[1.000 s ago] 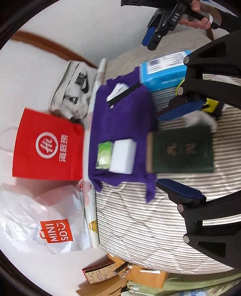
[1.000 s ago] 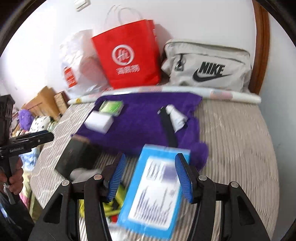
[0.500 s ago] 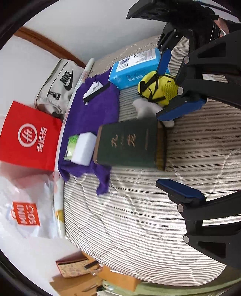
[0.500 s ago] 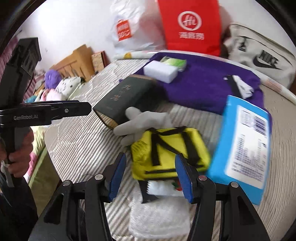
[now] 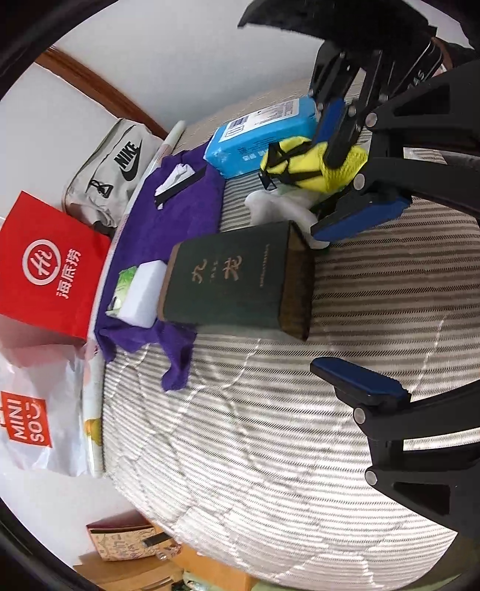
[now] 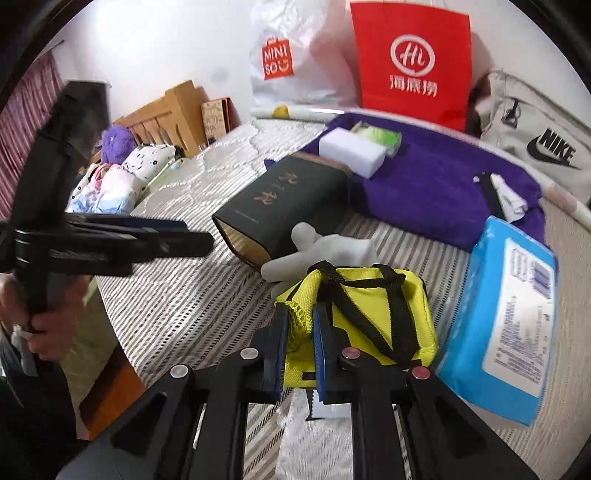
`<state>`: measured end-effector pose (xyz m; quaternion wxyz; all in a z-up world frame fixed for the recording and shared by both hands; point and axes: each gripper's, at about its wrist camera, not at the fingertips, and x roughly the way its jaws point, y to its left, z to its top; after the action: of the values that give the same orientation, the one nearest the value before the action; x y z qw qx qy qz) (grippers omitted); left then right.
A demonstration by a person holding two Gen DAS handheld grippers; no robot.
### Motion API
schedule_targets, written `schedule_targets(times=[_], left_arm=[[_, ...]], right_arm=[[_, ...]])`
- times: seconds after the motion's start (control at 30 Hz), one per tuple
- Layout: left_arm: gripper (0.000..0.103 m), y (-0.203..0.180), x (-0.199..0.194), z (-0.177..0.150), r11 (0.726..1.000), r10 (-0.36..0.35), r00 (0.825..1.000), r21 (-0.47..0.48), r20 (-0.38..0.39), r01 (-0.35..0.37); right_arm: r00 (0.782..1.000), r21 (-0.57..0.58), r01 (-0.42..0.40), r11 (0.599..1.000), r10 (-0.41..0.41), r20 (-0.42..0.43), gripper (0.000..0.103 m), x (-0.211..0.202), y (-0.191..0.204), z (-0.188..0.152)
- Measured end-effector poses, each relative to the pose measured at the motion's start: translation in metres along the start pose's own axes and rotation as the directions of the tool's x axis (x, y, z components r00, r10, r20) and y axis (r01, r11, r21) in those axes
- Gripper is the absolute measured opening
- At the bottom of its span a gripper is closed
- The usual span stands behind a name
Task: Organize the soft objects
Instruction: 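Grasp the yellow bag by its black strap with the right tool, then grasp the white cloth glove with the left tool while the right tool holds the yellow bag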
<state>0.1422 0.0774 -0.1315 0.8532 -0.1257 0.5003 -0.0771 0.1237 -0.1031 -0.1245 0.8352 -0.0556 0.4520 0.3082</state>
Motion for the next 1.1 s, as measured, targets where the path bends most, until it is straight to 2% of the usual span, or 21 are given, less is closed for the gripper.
schedule_targets(times=[0.2, 0.33, 0.5, 0.63, 0.7, 0.77, 1.0, 1.1], left_arm=[[0.063, -0.014, 0.005, -0.010, 0.999, -0.028, 1.000, 0.021, -0.015, 0.028], [0.063, -0.032, 0.004, -0.017, 0.997, -0.056, 0.998, 0.059, 0.002, 0.056], [0.063, -0.061, 0.000, -0.019, 0.985, -0.068, 0.996, 0.160, 0.062, 0.057], [0.062, -0.067, 0.015, -0.020, 0.987, -0.045, 0.996, 0.156, 0.071, 0.034], [0.051, -0.064, 0.021, -0.021, 0.990, -0.045, 0.996, 0.135, 0.073, 0.035], [0.046, -0.061, 0.028, -0.022, 0.993, -0.048, 0.997, 0.110, 0.064, 0.041], [0.044, -0.062, 0.033, -0.019, 0.994, 0.000, 0.996, 0.106, 0.089, -0.009], [0.032, -0.062, 0.036, -0.017, 0.995, -0.003, 0.997, 0.100, 0.077, -0.005]], right_arm=[[0.997, 0.059, -0.037, 0.998, 0.033, 0.069, 0.013, -0.038, -0.005, -0.007], [0.992, 0.063, -0.064, 0.996, 0.056, 0.109, 0.013, -0.064, -0.001, -0.016], [0.991, 0.047, -0.030, 0.998, 0.024, 0.129, 0.013, -0.090, 0.002, -0.034], [0.994, 0.068, 0.012, 0.998, -0.019, 0.108, 0.013, -0.099, -0.007, -0.059], [0.995, 0.085, 0.026, 0.996, -0.033, 0.091, 0.013, -0.098, -0.015, -0.074], [0.996, 0.111, 0.026, 0.993, -0.035, 0.077, 0.013, -0.096, -0.024, -0.085], [1.000, 0.173, 0.016, 0.985, -0.020, 0.021, 0.013, -0.078, -0.049, -0.114], [1.000, 0.191, 0.000, 0.982, 0.000, 0.002, 0.013, -0.070, -0.054, -0.118]])
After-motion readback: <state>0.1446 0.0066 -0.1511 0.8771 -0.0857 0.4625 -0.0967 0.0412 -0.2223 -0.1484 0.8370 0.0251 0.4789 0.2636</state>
